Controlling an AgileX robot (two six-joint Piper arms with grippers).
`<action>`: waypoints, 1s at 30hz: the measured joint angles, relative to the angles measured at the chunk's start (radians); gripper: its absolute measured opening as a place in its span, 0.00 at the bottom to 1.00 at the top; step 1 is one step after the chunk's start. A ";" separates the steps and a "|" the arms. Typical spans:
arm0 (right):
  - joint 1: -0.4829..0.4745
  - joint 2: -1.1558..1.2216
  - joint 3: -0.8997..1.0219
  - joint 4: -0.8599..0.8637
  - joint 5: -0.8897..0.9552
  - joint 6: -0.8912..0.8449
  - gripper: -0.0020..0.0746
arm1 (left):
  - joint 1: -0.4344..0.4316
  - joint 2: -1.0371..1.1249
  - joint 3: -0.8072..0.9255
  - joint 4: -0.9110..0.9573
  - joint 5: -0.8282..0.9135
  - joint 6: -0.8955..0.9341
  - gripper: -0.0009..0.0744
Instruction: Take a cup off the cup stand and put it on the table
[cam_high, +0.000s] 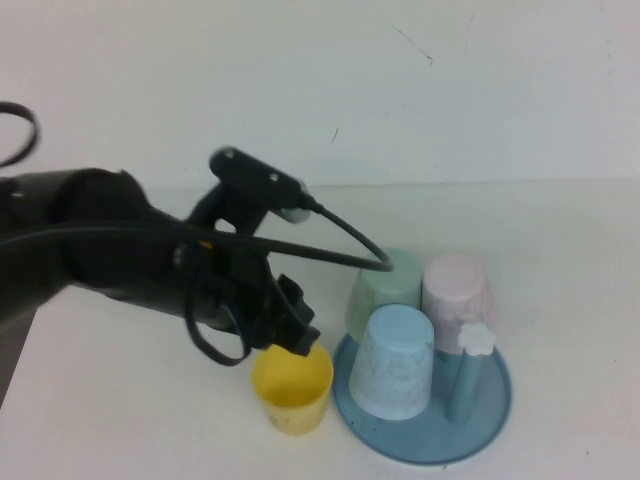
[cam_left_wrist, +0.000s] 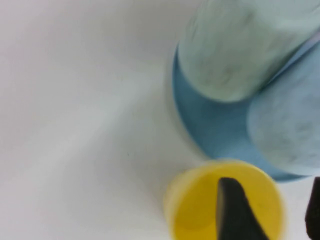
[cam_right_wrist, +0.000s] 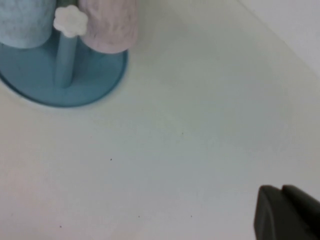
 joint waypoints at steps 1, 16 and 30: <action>0.000 0.000 0.000 0.000 -0.002 0.000 0.03 | 0.000 -0.020 -0.002 0.000 0.004 0.000 0.37; 0.000 -0.269 0.252 0.069 -0.220 0.046 0.03 | 0.000 -0.546 0.201 0.007 -0.157 0.017 0.02; 0.000 -0.520 0.629 0.150 -0.460 0.052 0.03 | 0.000 -0.890 0.618 -0.060 -0.424 0.017 0.01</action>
